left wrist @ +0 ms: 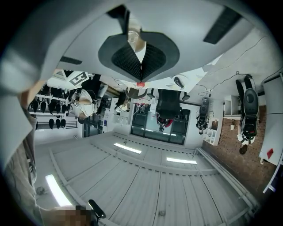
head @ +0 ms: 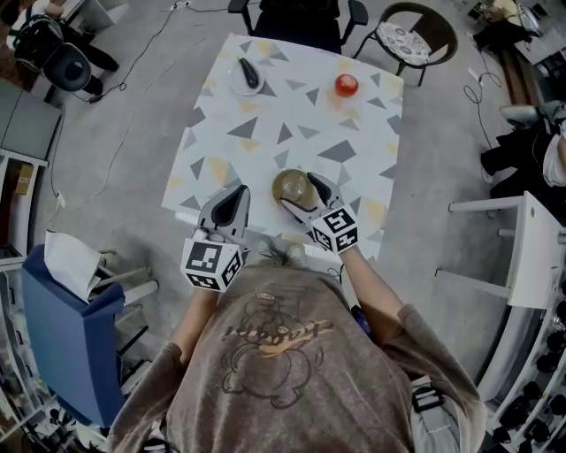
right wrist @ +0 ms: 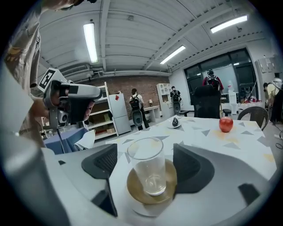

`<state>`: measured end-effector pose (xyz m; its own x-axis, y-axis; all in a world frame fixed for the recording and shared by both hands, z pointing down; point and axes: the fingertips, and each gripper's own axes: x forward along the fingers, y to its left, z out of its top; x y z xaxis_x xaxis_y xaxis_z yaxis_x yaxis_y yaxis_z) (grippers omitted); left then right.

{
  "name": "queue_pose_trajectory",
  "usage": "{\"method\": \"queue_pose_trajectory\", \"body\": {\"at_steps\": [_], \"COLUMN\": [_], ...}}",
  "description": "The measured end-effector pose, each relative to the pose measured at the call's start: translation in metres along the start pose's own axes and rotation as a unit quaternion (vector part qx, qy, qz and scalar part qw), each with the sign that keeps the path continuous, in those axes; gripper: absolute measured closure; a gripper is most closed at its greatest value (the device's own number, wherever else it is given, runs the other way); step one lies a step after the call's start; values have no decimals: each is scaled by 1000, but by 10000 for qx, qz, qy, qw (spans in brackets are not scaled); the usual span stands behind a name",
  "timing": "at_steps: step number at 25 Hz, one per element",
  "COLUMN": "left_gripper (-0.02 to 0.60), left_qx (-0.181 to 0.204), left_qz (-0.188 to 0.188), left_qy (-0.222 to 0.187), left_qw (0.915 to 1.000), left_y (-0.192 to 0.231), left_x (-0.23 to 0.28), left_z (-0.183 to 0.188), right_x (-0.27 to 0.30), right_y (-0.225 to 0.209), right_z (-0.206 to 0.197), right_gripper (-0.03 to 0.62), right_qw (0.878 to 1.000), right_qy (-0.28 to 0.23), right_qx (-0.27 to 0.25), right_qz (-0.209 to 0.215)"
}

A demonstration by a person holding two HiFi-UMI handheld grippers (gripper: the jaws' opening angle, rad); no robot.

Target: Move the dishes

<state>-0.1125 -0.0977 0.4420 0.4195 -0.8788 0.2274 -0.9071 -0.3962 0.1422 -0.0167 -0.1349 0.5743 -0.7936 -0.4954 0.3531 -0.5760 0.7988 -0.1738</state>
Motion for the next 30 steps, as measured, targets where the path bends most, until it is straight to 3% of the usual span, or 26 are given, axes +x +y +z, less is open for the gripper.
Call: {"method": "queue_pose_trajectory", "body": {"at_steps": [13, 30], "left_gripper": [563, 563], "left_qx": [-58, -88], "left_qz": [73, 30], "left_qy": [187, 187], "left_qw": [9998, 9998], "left_y": [13, 10], "left_x": [9, 15], "left_z": [-8, -9], "right_x": [21, 17], "right_y": [-3, 3], "right_z": [-13, 6], "right_gripper": [304, 309], "right_qw": [9996, 9986], "right_qy": [188, 52], "right_qx": [-156, -502], "right_qz": [111, 157]}}
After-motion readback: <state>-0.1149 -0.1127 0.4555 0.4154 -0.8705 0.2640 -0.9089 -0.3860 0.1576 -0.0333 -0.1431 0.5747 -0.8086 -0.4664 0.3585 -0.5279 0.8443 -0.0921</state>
